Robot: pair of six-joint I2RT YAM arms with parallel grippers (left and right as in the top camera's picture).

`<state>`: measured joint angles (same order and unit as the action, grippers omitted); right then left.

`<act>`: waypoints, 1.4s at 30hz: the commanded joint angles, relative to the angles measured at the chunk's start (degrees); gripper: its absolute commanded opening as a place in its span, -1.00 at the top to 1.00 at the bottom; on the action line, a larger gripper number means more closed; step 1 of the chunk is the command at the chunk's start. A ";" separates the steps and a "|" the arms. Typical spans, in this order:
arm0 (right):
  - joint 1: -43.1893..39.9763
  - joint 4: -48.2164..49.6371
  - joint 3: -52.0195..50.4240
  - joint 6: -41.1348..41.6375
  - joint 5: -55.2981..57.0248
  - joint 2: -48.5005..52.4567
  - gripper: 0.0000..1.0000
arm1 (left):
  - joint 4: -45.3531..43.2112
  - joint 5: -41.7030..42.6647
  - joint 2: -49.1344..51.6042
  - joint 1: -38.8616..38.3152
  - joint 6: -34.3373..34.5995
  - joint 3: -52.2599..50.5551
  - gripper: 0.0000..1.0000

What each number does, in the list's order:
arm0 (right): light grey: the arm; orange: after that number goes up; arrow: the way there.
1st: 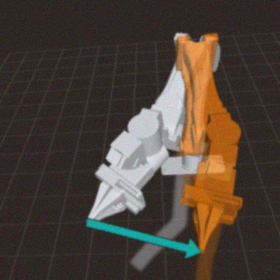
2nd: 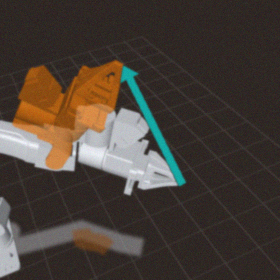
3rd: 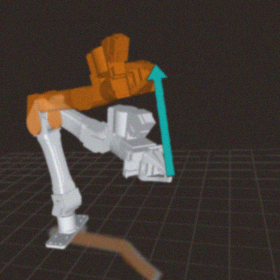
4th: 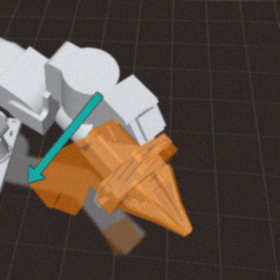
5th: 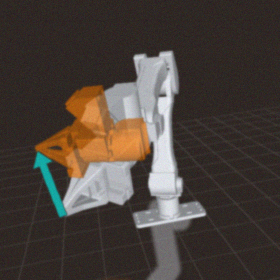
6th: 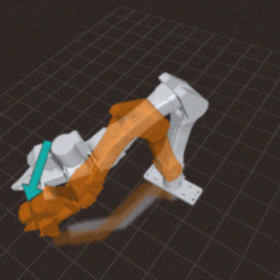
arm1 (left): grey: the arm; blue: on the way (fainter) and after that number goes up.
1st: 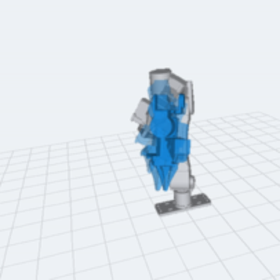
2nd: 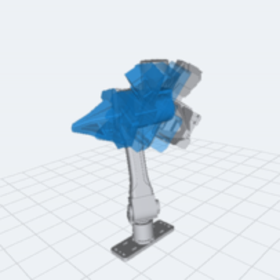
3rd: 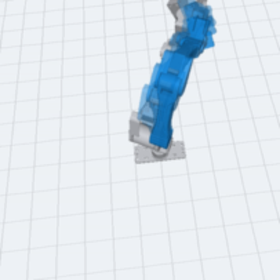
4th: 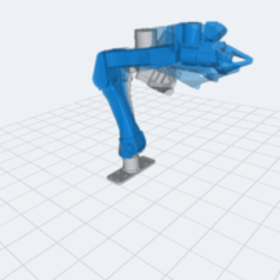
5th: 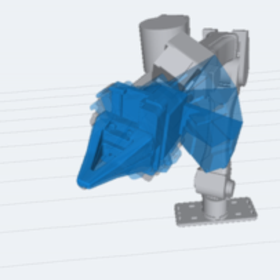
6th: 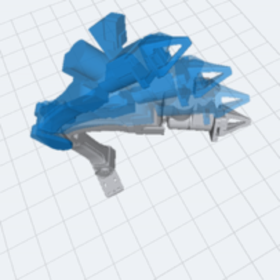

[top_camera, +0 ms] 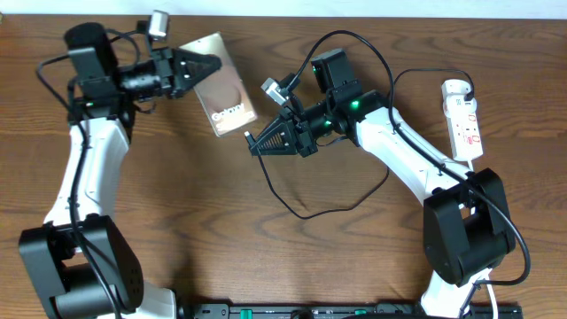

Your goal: Plug charger to phone and switch on socket

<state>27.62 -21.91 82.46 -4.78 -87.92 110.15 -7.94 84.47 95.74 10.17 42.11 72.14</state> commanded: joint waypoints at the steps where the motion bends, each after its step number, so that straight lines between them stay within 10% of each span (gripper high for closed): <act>1: 0.52 0.92 0.83 -1.07 -1.51 -0.42 0.97 | -0.52 4.44 -0.59 2.80 -1.62 0.39 0.85; 42: 3.19 9.27 0.83 5.44 7.21 -0.35 0.98 | 1.49 5.53 -0.59 2.38 2.49 0.28 0.85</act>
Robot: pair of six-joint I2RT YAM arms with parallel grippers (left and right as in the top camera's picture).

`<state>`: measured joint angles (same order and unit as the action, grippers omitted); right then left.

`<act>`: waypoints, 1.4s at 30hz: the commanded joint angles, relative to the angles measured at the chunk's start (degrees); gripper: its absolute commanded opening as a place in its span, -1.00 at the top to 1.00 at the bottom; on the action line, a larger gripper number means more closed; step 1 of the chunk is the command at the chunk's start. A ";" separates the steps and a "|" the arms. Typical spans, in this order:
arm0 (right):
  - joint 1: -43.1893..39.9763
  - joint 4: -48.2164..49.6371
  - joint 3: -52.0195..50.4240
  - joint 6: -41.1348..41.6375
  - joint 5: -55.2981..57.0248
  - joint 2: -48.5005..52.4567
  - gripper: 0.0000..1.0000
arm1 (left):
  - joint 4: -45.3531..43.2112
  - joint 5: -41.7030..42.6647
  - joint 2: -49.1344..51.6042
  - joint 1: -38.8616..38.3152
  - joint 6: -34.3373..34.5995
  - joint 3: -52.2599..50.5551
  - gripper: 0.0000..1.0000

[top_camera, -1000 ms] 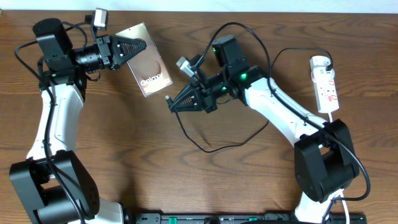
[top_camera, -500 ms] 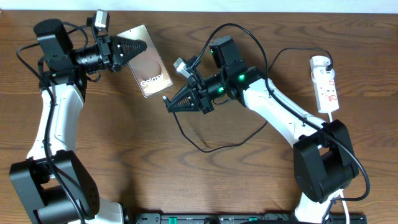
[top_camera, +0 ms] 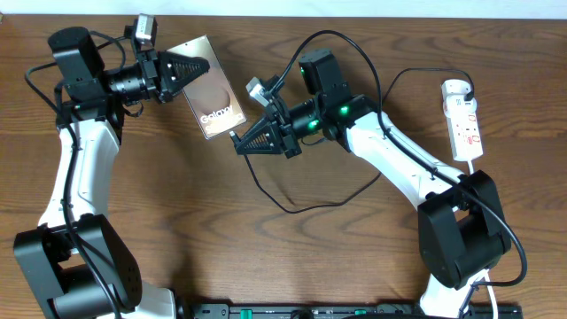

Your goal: Plug charger to phone and switch on socket

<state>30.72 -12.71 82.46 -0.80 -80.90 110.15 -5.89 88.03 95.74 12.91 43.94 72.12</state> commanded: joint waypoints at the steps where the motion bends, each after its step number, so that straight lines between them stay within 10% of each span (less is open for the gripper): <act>1: 0.11 0.07 0.76 1.88 0.20 -0.35 0.98 | -0.85 1.97 -0.59 -0.33 0.39 0.31 0.85; 42: 0.59 3.82 -0.13 17.46 -3.89 6.03 0.98 | -2.19 1.99 -0.59 -0.33 -5.81 0.31 0.86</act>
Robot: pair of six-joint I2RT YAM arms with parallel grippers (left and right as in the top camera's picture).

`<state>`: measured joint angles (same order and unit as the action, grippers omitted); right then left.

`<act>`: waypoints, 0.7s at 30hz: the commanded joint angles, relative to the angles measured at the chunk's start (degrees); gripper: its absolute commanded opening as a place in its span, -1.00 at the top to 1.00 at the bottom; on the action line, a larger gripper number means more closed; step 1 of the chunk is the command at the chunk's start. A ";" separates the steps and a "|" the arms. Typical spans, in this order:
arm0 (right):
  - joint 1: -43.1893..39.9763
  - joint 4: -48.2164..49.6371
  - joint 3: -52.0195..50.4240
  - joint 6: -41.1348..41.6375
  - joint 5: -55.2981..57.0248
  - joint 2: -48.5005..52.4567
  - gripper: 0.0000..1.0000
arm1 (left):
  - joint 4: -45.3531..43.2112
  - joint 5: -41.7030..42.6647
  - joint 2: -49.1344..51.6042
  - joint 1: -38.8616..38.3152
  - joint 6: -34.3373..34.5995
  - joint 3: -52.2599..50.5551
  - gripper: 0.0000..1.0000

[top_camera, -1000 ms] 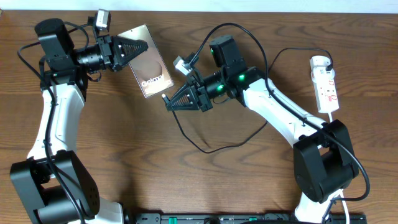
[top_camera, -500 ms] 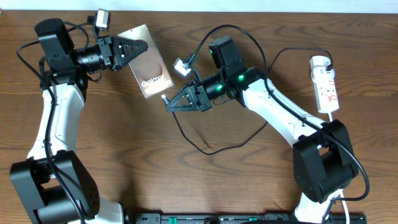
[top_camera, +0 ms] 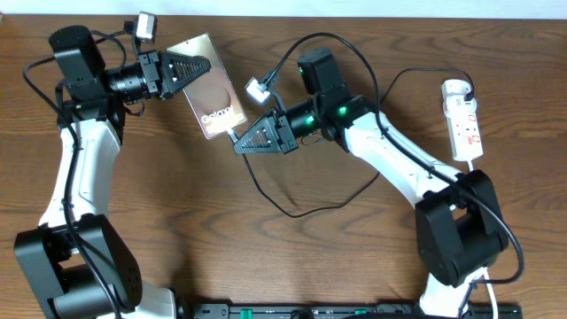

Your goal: Plug charger to phone and switch on socket

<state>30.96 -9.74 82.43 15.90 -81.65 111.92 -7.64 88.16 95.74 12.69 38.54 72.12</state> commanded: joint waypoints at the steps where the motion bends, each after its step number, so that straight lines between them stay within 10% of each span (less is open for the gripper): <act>1: 0.42 2.16 -0.11 0.81 -5.55 5.44 0.97 | -0.50 1.84 -0.59 -0.11 -0.44 0.31 0.85; 21: 1.16 6.82 -0.07 0.87 -7.72 7.19 0.98 | -1.90 1.88 -0.59 -0.09 -2.58 0.31 0.85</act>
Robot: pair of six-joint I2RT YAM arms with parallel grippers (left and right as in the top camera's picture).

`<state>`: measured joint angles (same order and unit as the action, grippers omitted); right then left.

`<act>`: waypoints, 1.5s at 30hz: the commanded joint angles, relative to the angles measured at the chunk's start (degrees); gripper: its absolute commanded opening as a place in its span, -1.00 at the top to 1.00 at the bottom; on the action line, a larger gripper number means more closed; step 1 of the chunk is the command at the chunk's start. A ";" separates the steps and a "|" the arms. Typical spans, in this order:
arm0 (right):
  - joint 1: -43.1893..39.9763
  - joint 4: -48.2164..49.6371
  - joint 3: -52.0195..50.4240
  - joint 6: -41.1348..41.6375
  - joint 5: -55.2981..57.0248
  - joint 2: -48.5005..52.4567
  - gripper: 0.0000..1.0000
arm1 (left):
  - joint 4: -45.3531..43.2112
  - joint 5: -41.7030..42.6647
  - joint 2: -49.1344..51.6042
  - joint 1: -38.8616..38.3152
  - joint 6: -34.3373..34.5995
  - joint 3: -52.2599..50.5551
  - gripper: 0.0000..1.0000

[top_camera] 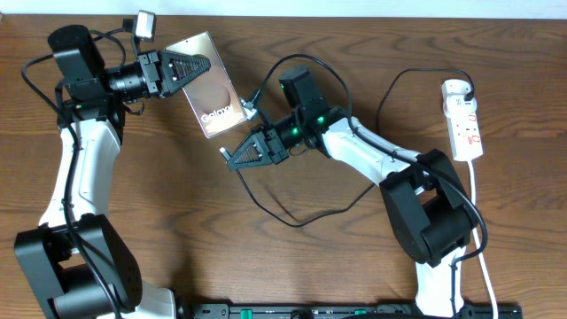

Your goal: Plug charger to phone and switch on socket

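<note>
A gold phone lies tilted on the table at the upper left. My left gripper is shut on its upper edge. My right gripper sits just below the phone's lower end, a small gap away. It is shut on the plug end of the black charger cable. The plug tip is too small to tell apart from the fingers. The cable loops across the table to the white socket strip at the far right.
The brown wooden table runs to a pale wall along the top edge. A dark rail lies along the near edge between the two arm bases. The strip's white lead trails down the right side.
My right gripper has shifted down and to the left, from the phone's lower corner to a spot just below it, and its arm has swung round. The phone and left gripper have not moved.
At first my left gripper held the phone nearer the middle, with the right gripper and plug off its lower right corner. Then the phone stood further left and the right gripper had come to its lower end. It stayed there, and now sits slightly below.
</note>
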<state>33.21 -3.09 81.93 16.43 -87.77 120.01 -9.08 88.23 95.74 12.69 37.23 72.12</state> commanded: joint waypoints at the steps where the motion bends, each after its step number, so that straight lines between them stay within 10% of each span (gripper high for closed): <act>1: -1.68 0.17 0.44 0.72 -1.60 -0.92 0.98 | -0.48 1.81 -0.59 -0.09 -1.29 0.31 0.85; 20: -3.43 25.35 0.48 21.31 -1.60 -1.75 0.98 | -0.07 -3.50 -0.59 -0.11 -2.21 0.31 0.85; 45: -2.03 25.42 0.46 19.71 -1.57 -1.75 0.98 | -0.07 -2.14 -0.59 3.26 -1.18 0.31 0.85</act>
<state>31.05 22.15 81.95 36.71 -88.33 119.94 -8.84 83.90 95.74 15.86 35.79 72.12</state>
